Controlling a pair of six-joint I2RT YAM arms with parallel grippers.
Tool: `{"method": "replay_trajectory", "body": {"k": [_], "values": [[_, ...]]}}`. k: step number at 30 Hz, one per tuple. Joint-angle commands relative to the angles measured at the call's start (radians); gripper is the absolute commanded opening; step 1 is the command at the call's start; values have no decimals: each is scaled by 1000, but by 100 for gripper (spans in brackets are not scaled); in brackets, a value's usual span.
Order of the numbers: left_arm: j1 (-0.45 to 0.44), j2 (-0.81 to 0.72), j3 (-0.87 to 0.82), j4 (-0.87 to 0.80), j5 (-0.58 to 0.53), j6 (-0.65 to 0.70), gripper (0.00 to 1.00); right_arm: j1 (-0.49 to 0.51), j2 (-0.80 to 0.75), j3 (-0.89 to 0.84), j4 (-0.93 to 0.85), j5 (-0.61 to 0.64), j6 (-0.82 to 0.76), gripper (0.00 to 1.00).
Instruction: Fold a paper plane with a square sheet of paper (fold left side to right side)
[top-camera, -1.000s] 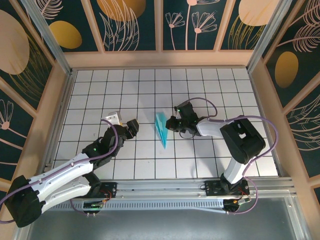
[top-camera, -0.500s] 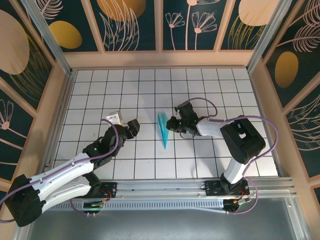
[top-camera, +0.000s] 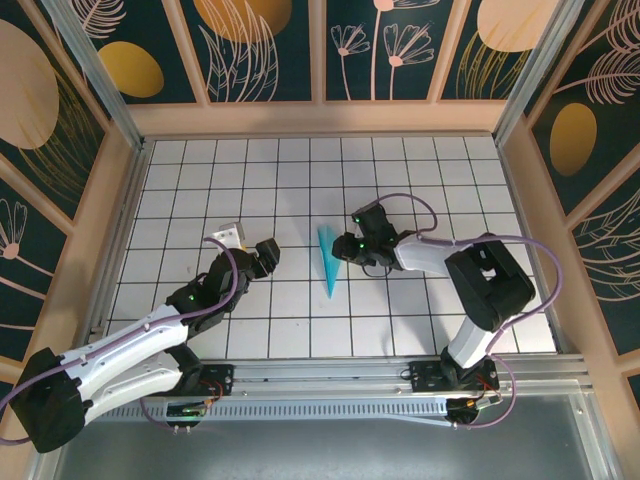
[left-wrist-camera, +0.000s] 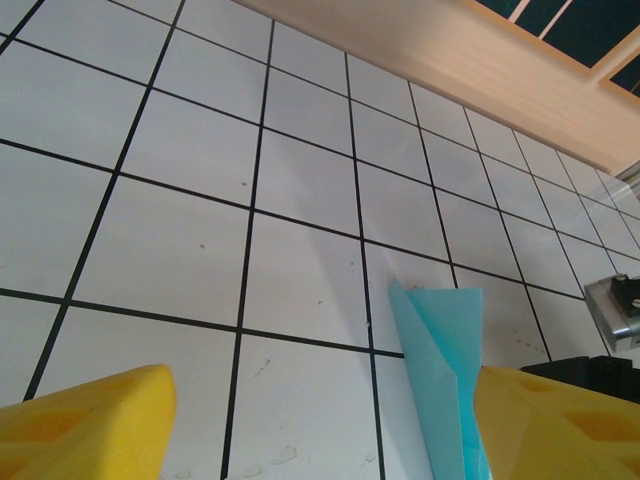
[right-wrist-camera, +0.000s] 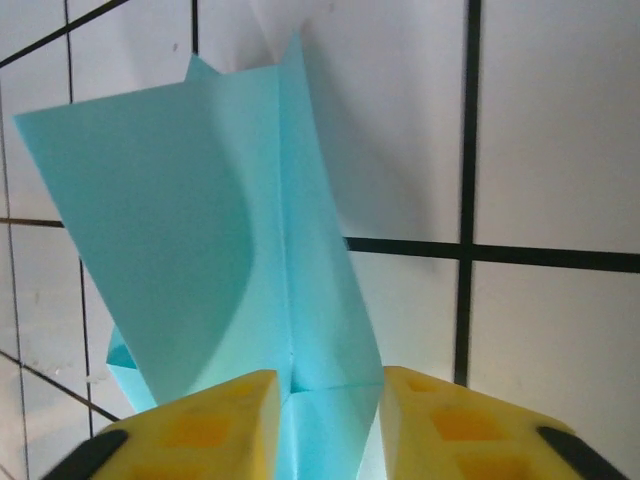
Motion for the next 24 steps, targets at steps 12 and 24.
{"method": "replay_trajectory", "body": {"k": [12,24], "values": [[26,-24,17,10,-6,6,80,92,-77,117,-293,30,-58,43],[29,-23,16,4,2,3,80,139,8,148,-282,38,-47,43]]}}
